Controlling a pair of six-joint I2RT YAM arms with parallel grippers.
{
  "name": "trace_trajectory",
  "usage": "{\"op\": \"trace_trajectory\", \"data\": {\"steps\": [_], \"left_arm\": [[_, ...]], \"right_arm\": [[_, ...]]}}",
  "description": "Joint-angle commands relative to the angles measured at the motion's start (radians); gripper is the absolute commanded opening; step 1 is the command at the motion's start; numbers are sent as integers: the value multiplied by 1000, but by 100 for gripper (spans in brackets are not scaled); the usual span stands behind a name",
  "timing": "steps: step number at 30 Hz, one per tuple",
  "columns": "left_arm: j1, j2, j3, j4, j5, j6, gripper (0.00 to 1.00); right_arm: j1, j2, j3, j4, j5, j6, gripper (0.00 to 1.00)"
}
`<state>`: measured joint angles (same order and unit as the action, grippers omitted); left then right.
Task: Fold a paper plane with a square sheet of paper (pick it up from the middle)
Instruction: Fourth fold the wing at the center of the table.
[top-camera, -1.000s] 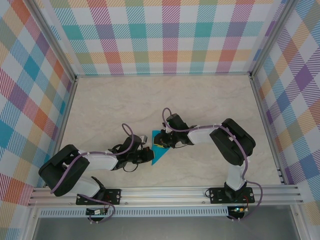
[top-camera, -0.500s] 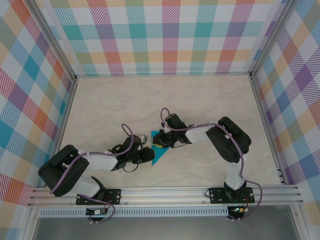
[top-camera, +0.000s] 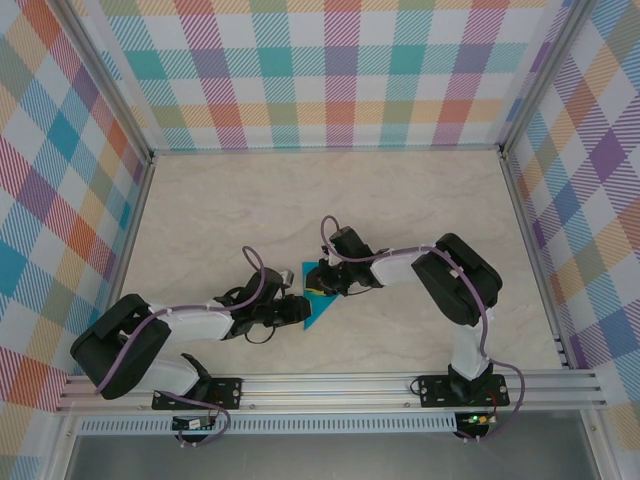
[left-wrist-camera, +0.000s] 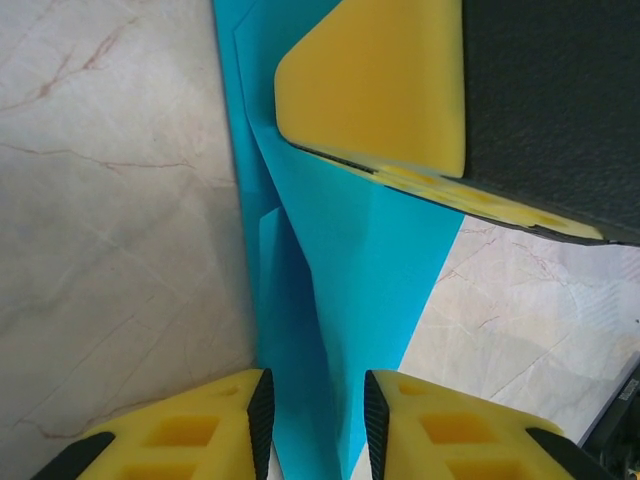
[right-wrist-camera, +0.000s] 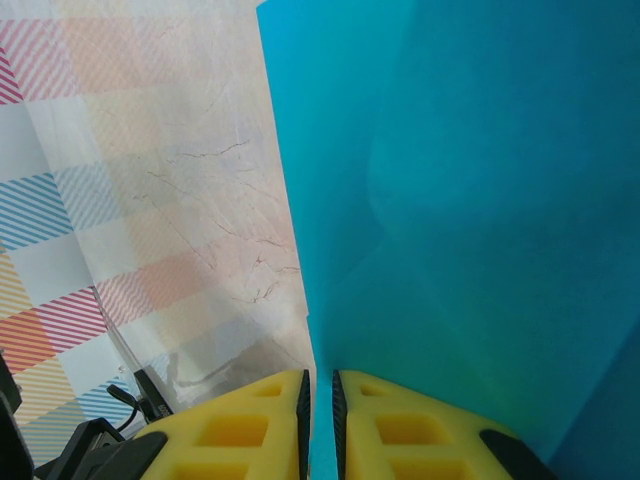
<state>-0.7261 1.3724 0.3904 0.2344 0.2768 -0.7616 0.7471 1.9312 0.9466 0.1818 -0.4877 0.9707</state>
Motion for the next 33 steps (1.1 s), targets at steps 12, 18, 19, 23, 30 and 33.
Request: {"op": "trace_trajectory", "data": {"steps": [12, 18, 19, 23, 30, 33], "left_arm": [[-68, 112, 121, -351, -130, 70, 21], [-95, 134, 117, -374, -141, 75, 17], [-99, 135, 116, -375, -142, 77, 15], [-113, 130, 113, -375, -147, 68, 12], [-141, 37, 93, -379, -149, 27, 18], [-142, -69, 76, -400, -168, 10, 21]], "right_arm": [[9, 35, -20, -68, 20, -13, 17], [9, 36, -19, -71, 23, -13, 17], [9, 36, -22, -74, 26, -13, 17], [9, 41, -22, -71, 24, -9, 17], [9, 46, -20, -90, 33, -13, 17], [9, 45, -26, -91, 36, -14, 16]]}}
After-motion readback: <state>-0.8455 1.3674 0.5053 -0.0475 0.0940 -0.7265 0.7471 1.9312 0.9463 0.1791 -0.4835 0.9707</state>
